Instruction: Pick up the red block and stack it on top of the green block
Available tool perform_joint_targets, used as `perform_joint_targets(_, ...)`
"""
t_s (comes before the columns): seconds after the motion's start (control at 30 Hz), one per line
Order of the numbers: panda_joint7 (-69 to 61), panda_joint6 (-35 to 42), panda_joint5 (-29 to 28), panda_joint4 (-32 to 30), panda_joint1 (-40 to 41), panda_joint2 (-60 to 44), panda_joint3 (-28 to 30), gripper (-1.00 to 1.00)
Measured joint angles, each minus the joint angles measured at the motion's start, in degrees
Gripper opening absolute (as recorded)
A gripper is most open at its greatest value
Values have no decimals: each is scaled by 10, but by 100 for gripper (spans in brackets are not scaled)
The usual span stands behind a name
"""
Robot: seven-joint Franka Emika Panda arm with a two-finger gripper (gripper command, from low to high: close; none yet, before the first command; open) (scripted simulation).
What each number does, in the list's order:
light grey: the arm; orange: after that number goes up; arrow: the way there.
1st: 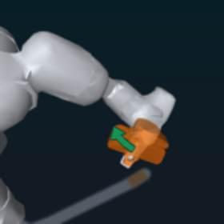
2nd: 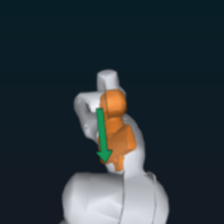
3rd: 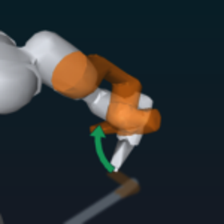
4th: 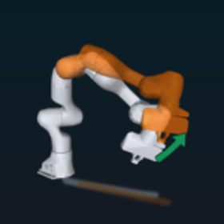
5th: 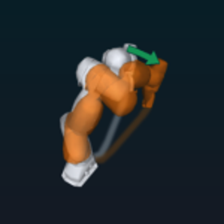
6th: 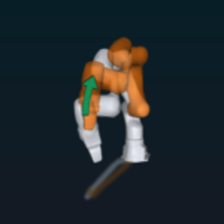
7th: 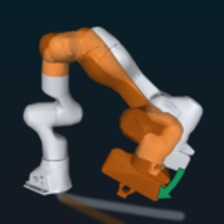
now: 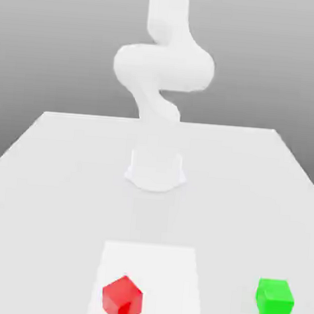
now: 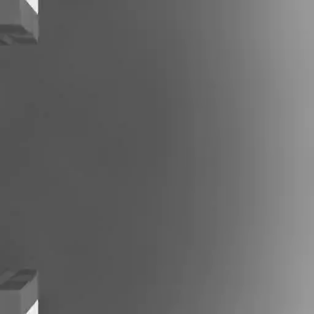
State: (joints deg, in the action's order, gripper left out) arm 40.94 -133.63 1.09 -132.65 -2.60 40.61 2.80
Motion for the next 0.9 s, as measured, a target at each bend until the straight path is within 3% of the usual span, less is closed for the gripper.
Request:
perform_joint_targets(0.23,-147,-53,41,-25,-62,-149,70,0)
perform_joint_targets(0.57,-354,-126,100,-59,-100,-358,117,0)
perform_joint_targets(0.9,-484,-218,80,-87,-84,-550,117,0)
